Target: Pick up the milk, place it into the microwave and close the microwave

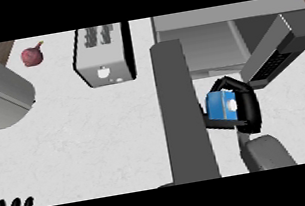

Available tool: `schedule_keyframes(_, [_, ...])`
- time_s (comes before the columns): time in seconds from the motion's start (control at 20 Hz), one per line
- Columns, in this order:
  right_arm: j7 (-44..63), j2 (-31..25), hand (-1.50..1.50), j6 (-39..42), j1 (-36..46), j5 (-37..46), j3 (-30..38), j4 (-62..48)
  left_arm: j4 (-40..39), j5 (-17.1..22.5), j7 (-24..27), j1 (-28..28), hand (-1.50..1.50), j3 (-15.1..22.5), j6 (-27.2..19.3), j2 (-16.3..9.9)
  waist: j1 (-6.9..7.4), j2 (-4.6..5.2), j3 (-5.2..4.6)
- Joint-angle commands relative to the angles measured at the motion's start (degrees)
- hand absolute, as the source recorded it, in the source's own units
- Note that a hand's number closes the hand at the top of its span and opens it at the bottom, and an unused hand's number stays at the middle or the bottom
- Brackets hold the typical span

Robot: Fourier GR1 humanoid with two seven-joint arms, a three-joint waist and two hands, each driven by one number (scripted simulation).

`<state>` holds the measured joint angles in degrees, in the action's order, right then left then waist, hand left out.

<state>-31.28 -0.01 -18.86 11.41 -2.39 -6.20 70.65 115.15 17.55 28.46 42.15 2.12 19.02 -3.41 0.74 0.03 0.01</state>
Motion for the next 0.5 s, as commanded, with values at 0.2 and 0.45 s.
schedule_keyframes(0.2, [0.6, 0.0, 1.50, -6.1, 13.9, 0.2, 4.5, -19.1, -2.9, -2.6, 0.6, -2.9, -1.50, 0.0, 0.1, 0.6, 0.14, 0.12, 0.02])
schedule_keyframes(0.45, [-6.7, -0.1, 1.50, -4.4, 24.6, -3.9, 10.7, -36.3, -3.7, 1.4, 1.3, -1.9, -1.50, -3.7, 2.7, -1.5, 0.94, 0.35, 0.04])
